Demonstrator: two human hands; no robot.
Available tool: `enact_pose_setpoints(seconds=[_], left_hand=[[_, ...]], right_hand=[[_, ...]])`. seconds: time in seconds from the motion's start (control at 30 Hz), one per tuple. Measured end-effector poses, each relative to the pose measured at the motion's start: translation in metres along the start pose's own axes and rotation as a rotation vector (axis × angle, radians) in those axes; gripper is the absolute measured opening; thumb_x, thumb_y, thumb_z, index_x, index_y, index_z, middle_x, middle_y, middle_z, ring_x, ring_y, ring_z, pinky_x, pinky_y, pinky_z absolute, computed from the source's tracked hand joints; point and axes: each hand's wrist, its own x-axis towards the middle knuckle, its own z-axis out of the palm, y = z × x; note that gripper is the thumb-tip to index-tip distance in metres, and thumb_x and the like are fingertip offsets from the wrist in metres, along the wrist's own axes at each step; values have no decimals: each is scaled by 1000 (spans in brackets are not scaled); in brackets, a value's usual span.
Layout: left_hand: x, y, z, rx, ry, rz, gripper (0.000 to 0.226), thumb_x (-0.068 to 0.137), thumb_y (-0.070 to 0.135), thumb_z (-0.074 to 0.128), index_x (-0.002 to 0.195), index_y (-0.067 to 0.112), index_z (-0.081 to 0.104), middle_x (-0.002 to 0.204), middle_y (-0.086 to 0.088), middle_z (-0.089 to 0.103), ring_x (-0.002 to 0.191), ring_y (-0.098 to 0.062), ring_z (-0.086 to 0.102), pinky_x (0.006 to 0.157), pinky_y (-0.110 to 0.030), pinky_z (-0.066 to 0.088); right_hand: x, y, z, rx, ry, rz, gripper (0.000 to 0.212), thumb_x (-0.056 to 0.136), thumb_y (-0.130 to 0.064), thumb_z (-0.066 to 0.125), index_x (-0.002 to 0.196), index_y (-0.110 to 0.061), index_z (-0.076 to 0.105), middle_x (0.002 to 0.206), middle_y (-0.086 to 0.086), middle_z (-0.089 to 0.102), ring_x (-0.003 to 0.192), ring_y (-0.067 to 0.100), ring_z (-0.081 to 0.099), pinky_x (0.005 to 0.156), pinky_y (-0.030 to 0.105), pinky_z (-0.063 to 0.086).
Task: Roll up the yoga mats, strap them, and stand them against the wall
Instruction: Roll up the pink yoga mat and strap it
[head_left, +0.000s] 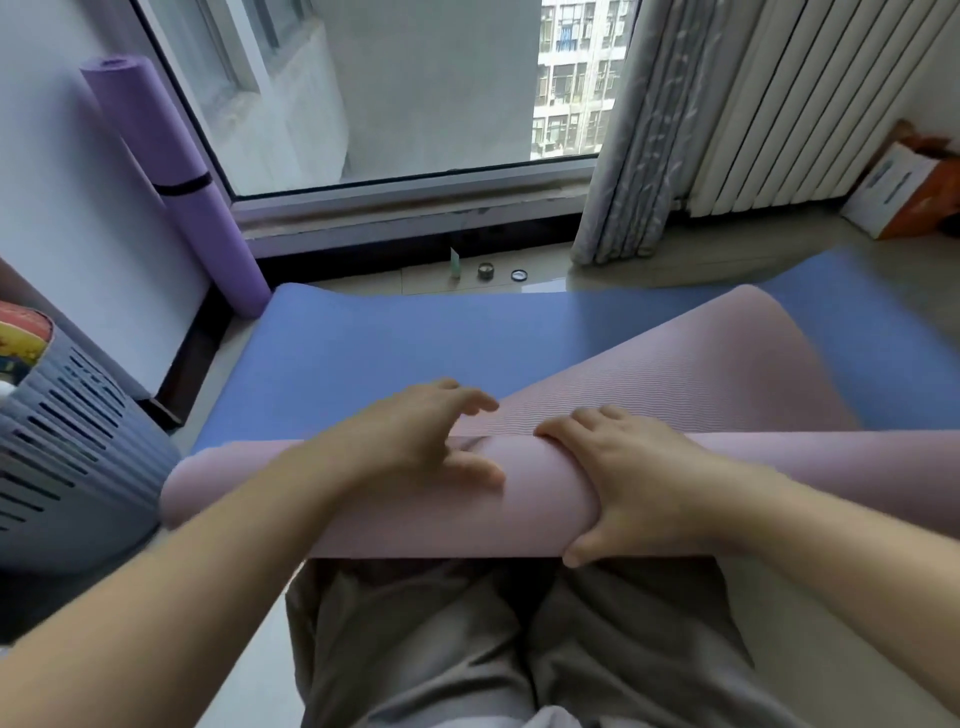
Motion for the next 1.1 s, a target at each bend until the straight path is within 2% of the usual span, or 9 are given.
enact_pose_setpoints(seconds=[0.1,0.17,0.23,0.4,0.7,0.77,0.87,1.0,1.1], left_hand=[[-13,1,34,269,323,153,76,75,72,47,137,28,44,132,1,52,115,-24,55,93,-37,45],[-13,-5,56,476,405,183,101,55,78,57,136,21,40,128,-7,57,108,-31,60,89,-46,49],[-7,-12,61,508,402,132,113,42,71,74,135,22,34,126,-8,58,104,-31,61,86,-47,49],[-6,-12,55,501,479,123,102,42,61,74,131,23,41,119,-4,60,97,-28,63,79,-42,49],[-10,16,-36,614,843,165,85,53,41,75,132,23,50,126,-6,57,111,-32,54,90,-49,38],[-16,18,-40,612,837,167,86,52,43,75,131,23,49,124,-6,57,108,-32,56,88,-48,40],[-29,19,-25,604,761,181,85,52,51,69,129,23,49,119,-6,60,98,-32,61,82,-44,46],[-50,23,11,509,527,171,84,54,61,57,130,29,38,118,0,59,95,-26,62,80,-42,50],[-64,24,39,449,312,162,87,57,61,60,133,35,25,127,5,51,108,-22,56,90,-40,46]], right_hand=[[31,18,-17,219,-202,33,96,58,-59,79,138,-36,32,133,-12,46,120,14,46,101,36,41],[46,25,-27,311,-334,83,96,59,-57,81,139,-38,31,134,-12,46,117,16,49,98,37,43],[52,26,-29,289,-331,92,99,58,-60,81,140,-37,31,136,-12,45,120,17,48,100,38,42],[20,8,2,-137,90,-6,102,57,-73,68,140,-31,25,127,-4,49,114,22,48,97,41,42],[15,18,-71,-243,673,-3,89,49,-65,71,125,-23,52,104,4,64,89,31,61,73,39,47],[10,12,-81,-265,640,3,90,48,-68,68,126,-26,50,105,0,63,91,29,61,72,36,45],[-5,0,-75,-240,439,18,88,52,-72,62,128,-34,40,105,-8,58,95,21,58,73,33,43],[-28,-11,-49,-105,226,-31,84,53,-75,59,125,-38,38,113,-15,57,99,13,57,81,36,50],[-39,-20,-24,-53,88,-71,81,55,-75,62,123,-38,39,113,-18,57,98,10,57,81,33,50]])
